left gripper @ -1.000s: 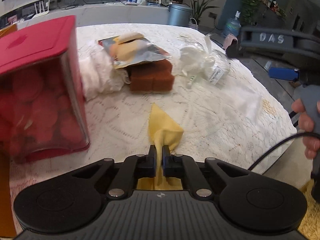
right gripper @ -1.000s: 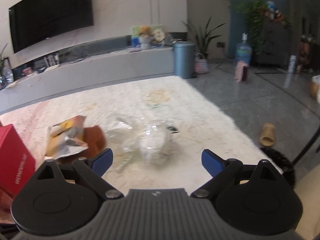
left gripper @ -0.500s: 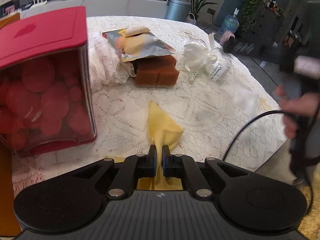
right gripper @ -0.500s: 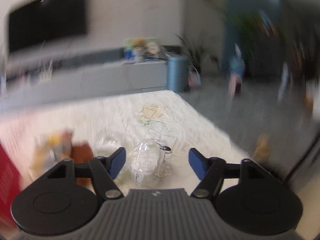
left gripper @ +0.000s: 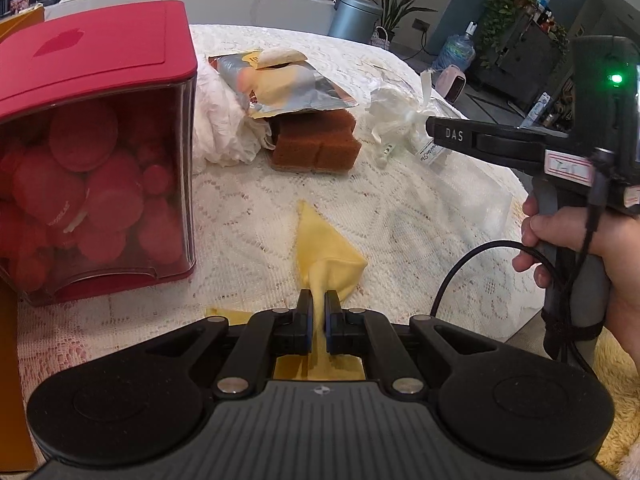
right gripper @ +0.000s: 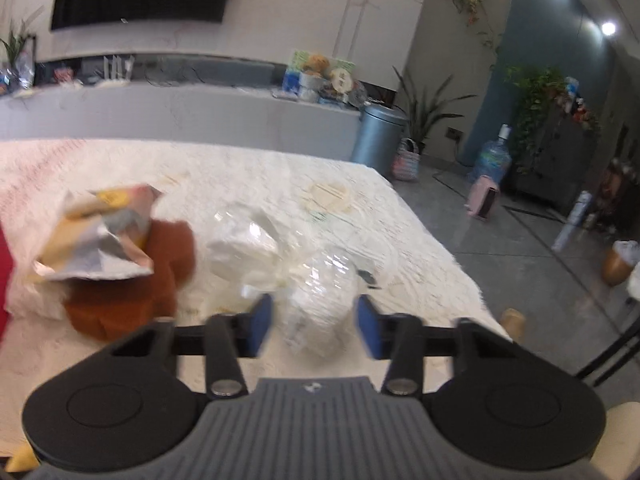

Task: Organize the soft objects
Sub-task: 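Grasp the clear plastic-wrapped bag with the right tool while the left tool holds the cloth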

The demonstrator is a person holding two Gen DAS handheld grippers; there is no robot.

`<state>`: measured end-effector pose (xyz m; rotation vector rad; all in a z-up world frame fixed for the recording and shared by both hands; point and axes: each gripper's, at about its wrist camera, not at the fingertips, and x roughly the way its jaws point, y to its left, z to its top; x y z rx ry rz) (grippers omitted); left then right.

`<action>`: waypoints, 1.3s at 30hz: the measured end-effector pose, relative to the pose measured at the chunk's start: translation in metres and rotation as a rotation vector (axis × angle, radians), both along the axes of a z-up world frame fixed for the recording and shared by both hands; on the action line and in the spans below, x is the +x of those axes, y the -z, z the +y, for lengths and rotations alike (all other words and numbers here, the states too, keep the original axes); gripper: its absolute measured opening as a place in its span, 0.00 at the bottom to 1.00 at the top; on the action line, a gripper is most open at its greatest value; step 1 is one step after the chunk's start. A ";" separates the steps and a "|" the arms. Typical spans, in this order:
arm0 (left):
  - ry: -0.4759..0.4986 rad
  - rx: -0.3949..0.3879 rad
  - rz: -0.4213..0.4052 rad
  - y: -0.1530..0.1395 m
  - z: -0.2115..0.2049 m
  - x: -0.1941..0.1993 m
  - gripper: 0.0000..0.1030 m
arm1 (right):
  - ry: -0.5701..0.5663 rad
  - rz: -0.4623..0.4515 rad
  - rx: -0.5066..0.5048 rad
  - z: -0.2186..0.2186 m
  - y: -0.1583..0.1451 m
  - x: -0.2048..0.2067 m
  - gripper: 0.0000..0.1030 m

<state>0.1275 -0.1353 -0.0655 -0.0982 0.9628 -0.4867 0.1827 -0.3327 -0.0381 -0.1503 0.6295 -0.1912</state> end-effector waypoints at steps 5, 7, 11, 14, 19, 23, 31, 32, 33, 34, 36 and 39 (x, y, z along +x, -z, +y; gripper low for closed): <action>0.000 0.017 -0.004 -0.002 -0.003 -0.001 0.06 | -0.063 0.051 0.046 0.007 0.001 0.000 0.01; 0.002 0.027 -0.011 -0.002 -0.004 -0.003 0.06 | -0.041 0.049 0.055 0.004 0.000 0.001 0.01; 0.005 0.042 -0.020 -0.003 -0.006 -0.004 0.06 | 0.032 0.064 0.044 -0.005 0.004 0.001 0.12; 0.009 0.048 -0.023 -0.003 -0.007 -0.005 0.06 | 0.040 0.063 0.080 -0.010 0.007 0.003 0.37; 0.010 0.045 -0.022 -0.003 -0.006 -0.005 0.07 | -0.006 0.090 0.077 -0.003 0.014 0.016 0.57; 0.011 0.050 -0.019 -0.004 -0.006 -0.005 0.07 | 0.011 0.134 0.002 -0.005 0.024 0.027 0.33; 0.000 0.047 -0.001 -0.004 -0.007 -0.002 0.07 | -0.037 0.070 0.043 -0.007 -0.013 0.002 0.09; -0.004 0.042 0.007 -0.004 -0.006 -0.001 0.07 | -0.062 0.060 0.028 -0.002 -0.023 -0.007 0.09; -0.004 0.038 0.013 -0.004 -0.005 0.000 0.07 | -0.088 0.052 0.010 0.003 -0.031 -0.016 0.09; -0.001 0.036 0.020 -0.005 -0.004 0.000 0.06 | -0.101 0.050 -0.015 0.008 -0.039 -0.025 0.09; 0.008 0.035 0.036 -0.006 -0.001 -0.001 0.06 | -0.123 0.117 -0.039 0.016 -0.049 -0.033 0.09; 0.021 0.046 0.047 -0.007 0.001 -0.003 0.06 | -0.211 0.370 0.075 0.017 -0.049 -0.038 0.11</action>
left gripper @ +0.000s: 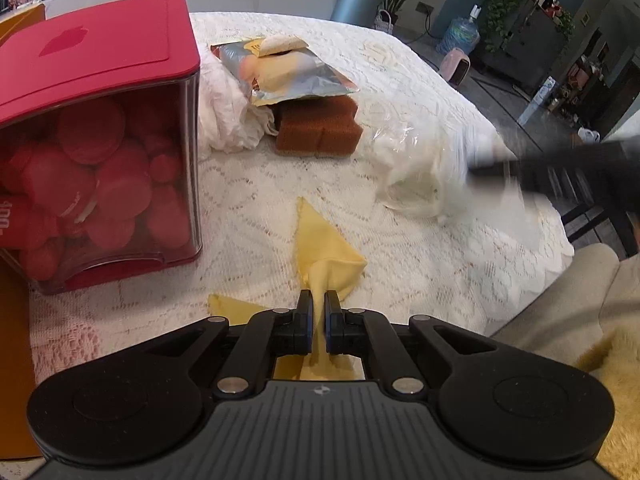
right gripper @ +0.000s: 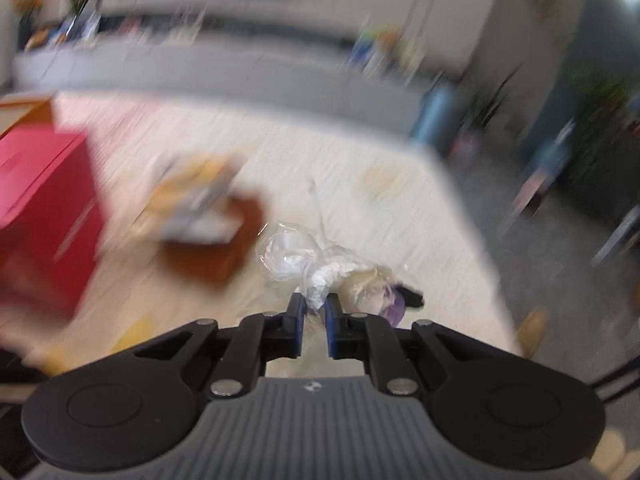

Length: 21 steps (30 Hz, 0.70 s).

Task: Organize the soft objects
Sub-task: 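Grasp the clear plastic-wrapped bag with the right tool while the left tool holds the cloth, then carry the yellow cloth and plastic bag over the orange-rimmed box with both tools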

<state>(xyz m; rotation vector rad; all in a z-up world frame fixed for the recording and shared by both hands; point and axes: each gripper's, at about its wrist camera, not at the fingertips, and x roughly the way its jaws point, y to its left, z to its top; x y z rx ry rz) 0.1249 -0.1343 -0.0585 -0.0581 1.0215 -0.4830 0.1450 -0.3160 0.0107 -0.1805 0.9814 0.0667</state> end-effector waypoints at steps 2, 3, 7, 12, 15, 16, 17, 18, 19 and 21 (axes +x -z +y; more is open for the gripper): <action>0.006 0.002 0.007 0.000 0.001 -0.001 0.05 | -0.078 0.092 -0.008 0.002 0.006 -0.010 0.32; -0.005 -0.009 0.021 0.000 0.003 0.000 0.05 | -0.104 0.112 -0.047 0.005 0.008 -0.017 0.61; -0.018 -0.049 0.061 0.002 0.010 0.003 0.05 | -0.169 0.091 -0.170 0.006 0.001 -0.037 0.80; -0.025 -0.078 0.070 0.002 0.018 0.006 0.05 | -0.117 0.032 -0.063 -0.014 -0.010 -0.019 0.93; -0.018 -0.086 0.052 -0.002 0.021 0.006 0.05 | -0.150 0.087 -0.047 -0.009 0.008 -0.002 0.92; -0.019 -0.099 0.050 -0.004 0.022 0.006 0.05 | -0.164 0.100 -0.070 -0.004 0.016 0.003 0.92; -0.018 -0.115 0.049 -0.007 0.024 0.007 0.05 | -0.179 0.109 -0.091 0.001 0.022 0.006 0.90; -0.013 -0.128 0.046 -0.010 0.026 0.007 0.05 | -0.195 0.113 -0.108 0.005 0.028 0.007 0.90; -0.006 -0.137 0.041 -0.013 0.026 0.006 0.05 | -0.204 0.114 -0.116 0.007 0.033 0.009 0.90; -0.002 -0.146 0.031 -0.019 0.027 0.005 0.05 | -0.200 0.116 -0.139 0.010 0.043 0.013 0.84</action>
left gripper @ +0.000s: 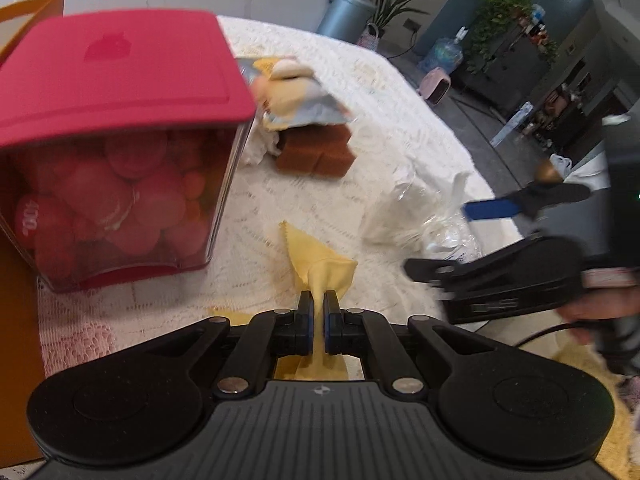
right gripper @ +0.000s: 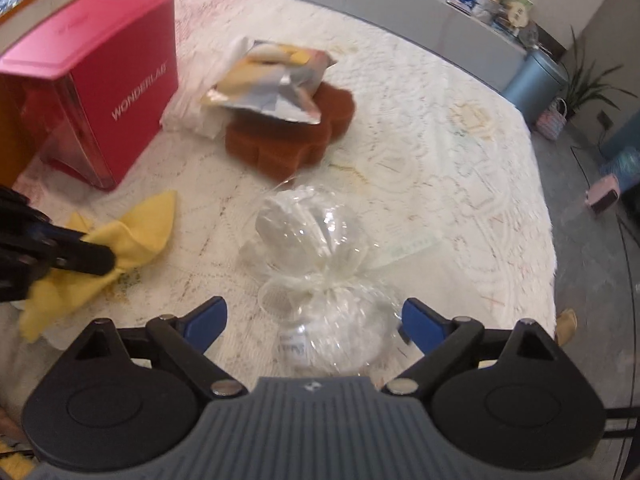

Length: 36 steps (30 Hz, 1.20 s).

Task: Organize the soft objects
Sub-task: 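Carry the yellow cloth and plastic bag over the orange-rimmed box with both tools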

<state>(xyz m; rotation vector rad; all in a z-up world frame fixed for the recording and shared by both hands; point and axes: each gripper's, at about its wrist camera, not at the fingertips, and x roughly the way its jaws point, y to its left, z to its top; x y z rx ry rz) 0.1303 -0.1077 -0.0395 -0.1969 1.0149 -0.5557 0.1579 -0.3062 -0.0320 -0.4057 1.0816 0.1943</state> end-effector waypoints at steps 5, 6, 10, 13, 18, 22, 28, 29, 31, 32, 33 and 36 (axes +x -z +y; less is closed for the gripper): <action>-0.011 -0.014 -0.030 -0.013 0.000 -0.003 0.05 | -0.020 -0.048 -0.163 0.006 0.007 -0.013 0.55; -0.018 -0.018 -0.030 -0.015 0.000 -0.004 0.05 | -0.025 -0.053 -0.130 0.004 0.003 -0.016 0.53; -0.036 -0.016 -0.035 -0.023 0.002 -0.007 0.05 | 0.007 -0.105 -0.065 -0.003 -0.020 -0.028 0.50; -0.072 0.010 -0.119 -0.044 0.011 -0.018 0.05 | 0.011 -0.159 -0.042 -0.003 -0.044 -0.041 0.50; -0.157 0.035 -0.272 -0.088 0.033 -0.041 0.05 | -0.012 -0.291 0.002 0.004 -0.093 -0.072 0.50; -0.215 -0.006 -0.381 -0.128 0.062 -0.066 0.05 | 0.007 -0.403 -0.011 0.014 -0.127 -0.095 0.50; -0.281 -0.105 -0.445 -0.176 0.117 -0.084 0.05 | -0.029 -0.541 0.142 0.041 -0.181 -0.125 0.50; -0.303 -0.103 -0.451 -0.181 0.126 -0.084 0.05 | -0.038 -0.572 0.175 0.049 -0.189 -0.129 0.50; -0.350 -0.096 -0.466 -0.187 0.144 -0.088 0.05 | -0.049 -0.603 0.295 0.064 -0.205 -0.134 0.50; -0.371 -0.096 -0.467 -0.189 0.154 -0.089 0.05 | -0.062 -0.603 0.367 0.073 -0.211 -0.135 0.50; -0.392 -0.101 -0.464 -0.189 0.164 -0.090 0.05 | -0.081 -0.605 0.431 0.081 -0.217 -0.135 0.50; -0.465 -0.133 -0.449 -0.188 0.195 -0.090 0.05 | -0.157 -0.581 0.561 0.115 -0.223 -0.131 0.50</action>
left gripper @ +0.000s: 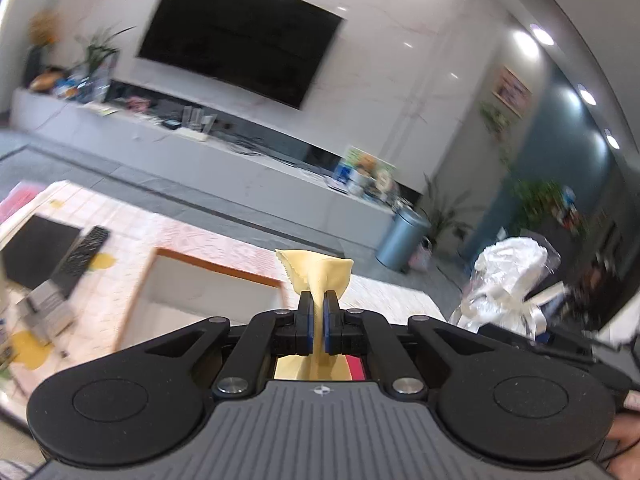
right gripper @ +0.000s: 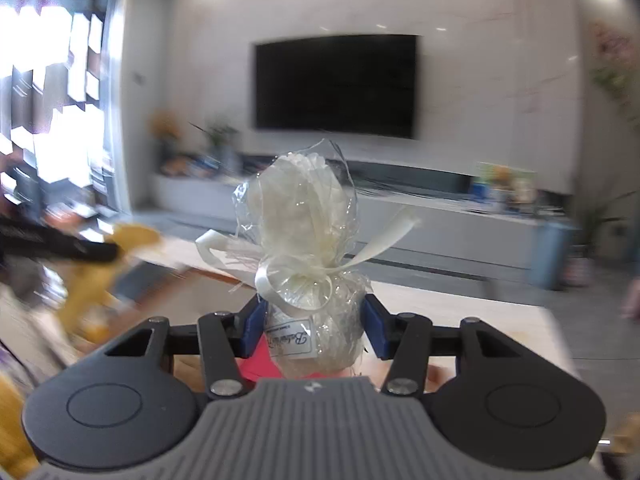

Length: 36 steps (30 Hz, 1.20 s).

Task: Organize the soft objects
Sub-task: 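Carry the yellow cloth and plastic bag over the orange-rimmed box with both tools, then lower both items into the box and open both tools to release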

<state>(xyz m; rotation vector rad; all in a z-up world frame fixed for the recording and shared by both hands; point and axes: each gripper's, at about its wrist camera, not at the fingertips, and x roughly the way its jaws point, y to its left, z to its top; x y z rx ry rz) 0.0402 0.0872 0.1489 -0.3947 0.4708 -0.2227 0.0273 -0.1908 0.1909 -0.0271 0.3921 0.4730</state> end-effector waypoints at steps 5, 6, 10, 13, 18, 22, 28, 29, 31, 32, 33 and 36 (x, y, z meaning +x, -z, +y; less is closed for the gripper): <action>-0.108 -0.018 0.000 0.015 0.039 0.013 0.05 | -0.069 0.028 0.023 0.064 0.013 0.024 0.50; -0.112 -0.025 0.002 0.020 0.044 0.019 0.05 | -0.082 0.042 0.017 0.077 0.019 0.031 0.50; -0.135 -0.059 -0.004 0.047 0.064 0.038 0.05 | -0.079 0.067 -0.094 0.129 0.057 0.071 0.50; -0.118 -0.102 -0.006 0.071 0.078 0.052 0.05 | -0.066 0.119 -0.224 0.166 0.095 0.114 0.50; -0.140 -0.105 -0.022 0.100 0.085 0.058 0.05 | -0.087 0.215 -0.317 0.206 0.149 0.170 0.50; -0.155 -0.064 0.022 0.105 0.082 0.055 0.05 | -0.119 0.219 -0.461 0.228 0.173 0.202 0.50; -0.198 -0.131 0.043 0.106 0.097 0.046 0.05 | -0.213 0.319 -0.582 0.237 0.194 0.223 0.53; -0.204 -0.127 0.042 0.107 0.099 0.045 0.05 | -0.215 0.343 -0.590 0.236 0.196 0.228 0.53; -0.214 -0.123 0.047 0.107 0.101 0.045 0.05 | -0.225 0.369 -0.609 0.238 0.201 0.234 0.53; -0.218 -0.127 0.051 0.107 0.102 0.045 0.05 | -0.235 0.378 -0.619 0.240 0.200 0.233 0.54; -0.220 -0.132 0.055 0.107 0.103 0.045 0.05 | -0.244 0.381 -0.623 0.241 0.201 0.234 0.60; -0.221 -0.127 0.072 0.109 0.101 0.049 0.05 | -0.232 0.350 -0.650 0.236 0.193 0.223 0.73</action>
